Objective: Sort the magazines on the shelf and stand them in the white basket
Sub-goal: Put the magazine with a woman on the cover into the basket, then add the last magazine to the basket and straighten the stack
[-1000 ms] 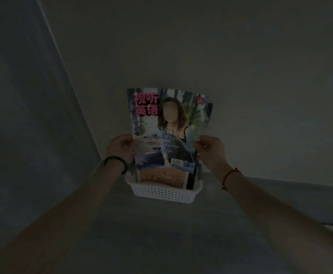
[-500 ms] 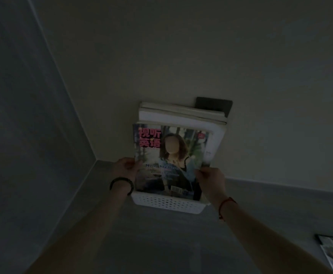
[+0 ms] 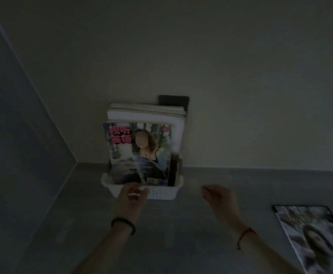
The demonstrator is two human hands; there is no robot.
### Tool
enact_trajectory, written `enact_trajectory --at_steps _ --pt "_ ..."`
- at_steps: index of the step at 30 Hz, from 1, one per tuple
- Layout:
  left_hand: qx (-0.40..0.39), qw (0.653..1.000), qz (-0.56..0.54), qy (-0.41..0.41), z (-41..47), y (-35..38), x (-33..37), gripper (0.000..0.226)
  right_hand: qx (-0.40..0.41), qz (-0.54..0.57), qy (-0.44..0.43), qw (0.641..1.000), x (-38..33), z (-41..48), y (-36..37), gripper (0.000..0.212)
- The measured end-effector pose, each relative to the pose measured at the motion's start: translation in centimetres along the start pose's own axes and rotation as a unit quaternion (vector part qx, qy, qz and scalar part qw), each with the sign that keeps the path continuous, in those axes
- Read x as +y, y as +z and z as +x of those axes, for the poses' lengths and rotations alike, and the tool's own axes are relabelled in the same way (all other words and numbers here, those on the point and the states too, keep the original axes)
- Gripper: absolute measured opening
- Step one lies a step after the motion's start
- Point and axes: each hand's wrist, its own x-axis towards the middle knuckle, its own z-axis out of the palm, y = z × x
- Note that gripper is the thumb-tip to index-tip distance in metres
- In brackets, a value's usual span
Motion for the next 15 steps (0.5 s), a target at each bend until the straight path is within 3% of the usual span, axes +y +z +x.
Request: enact_trajectory --at_steps 3,6,10,12,15 --pt "-0.082 0.996 -0.002 -0.039 -4.7 3.7 -1.9 0.016 0.006 -0.018 0.045 0.999 4.7 -3.6 -5.0 0.007" --pt "-0.147 0.986 -0.026 -0.08 -8.5 8.4 -2.7 0.017 0.035 -0.017 0.094 0.995 8.3 -6.0 -10.6 0.017" --pt "-0.204 0.966 -0.065 -0.144 -12.4 15.0 -3.2 0.027 0.06 -0.08 0.099 0.99 11.1 -8.4 -18.6 0.022" --pt "-0.24 0.956 -0.052 -0.157 -13.9 18.3 -3.5 0.034 0.073 -0.114 0.101 0.986 13.1 -9.0 -22.1 0.03" --pt "-0.284 0.94 -0.031 -0.189 -16.3 23.3 -4.0 0.045 0.071 -0.145 0.175 0.971 16.0 -9.4 -26.4 0.047"
